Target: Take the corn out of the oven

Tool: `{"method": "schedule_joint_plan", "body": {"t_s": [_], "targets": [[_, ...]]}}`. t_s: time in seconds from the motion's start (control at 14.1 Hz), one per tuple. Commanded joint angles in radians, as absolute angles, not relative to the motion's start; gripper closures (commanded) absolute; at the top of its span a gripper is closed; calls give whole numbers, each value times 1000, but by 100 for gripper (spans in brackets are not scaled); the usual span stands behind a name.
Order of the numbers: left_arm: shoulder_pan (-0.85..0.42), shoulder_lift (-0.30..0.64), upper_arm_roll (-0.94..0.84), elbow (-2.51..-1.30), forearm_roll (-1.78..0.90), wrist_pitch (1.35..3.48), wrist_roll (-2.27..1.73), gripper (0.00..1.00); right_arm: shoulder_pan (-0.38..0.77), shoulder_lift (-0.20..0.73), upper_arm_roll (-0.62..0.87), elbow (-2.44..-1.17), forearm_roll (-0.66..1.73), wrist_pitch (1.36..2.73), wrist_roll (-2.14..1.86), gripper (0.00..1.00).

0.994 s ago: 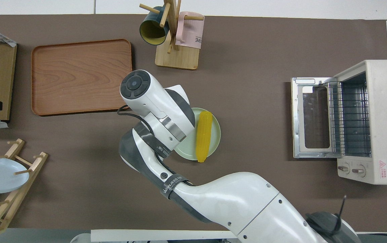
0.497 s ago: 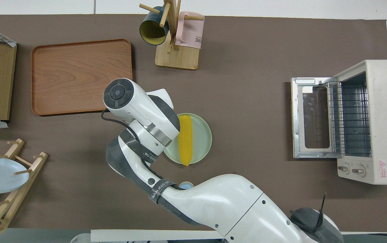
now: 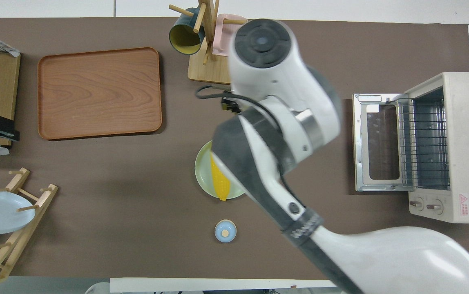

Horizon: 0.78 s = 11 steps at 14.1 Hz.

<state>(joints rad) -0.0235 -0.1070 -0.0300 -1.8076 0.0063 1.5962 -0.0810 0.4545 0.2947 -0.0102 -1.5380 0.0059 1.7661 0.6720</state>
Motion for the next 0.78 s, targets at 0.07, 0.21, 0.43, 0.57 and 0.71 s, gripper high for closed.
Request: {"method": "schedule_joint_plan", "body": {"t_s": [0.07,0.21,0.43,0.57,0.71], "targets": [[-213,-153,-25,-1891,-34,1704,-305,1,278,71,9,-2017,5,1991,429,78],[-291,-131,-25,-1907,-37,1765,-377,1,198,83,8,-2058,2,2031,304,98],[-426,-74,-25,-1982,-37,1902,-504,1,186,142,8,-2091,-27,2112,304,100],[-515,-22,-25,-2034,-37,2035,-647,1,181,185,8,-2091,-79,2146,302,100],[-580,26,-25,-2084,-37,2167,-788,2,183,196,8,-2101,-109,2152,304,100]]}}
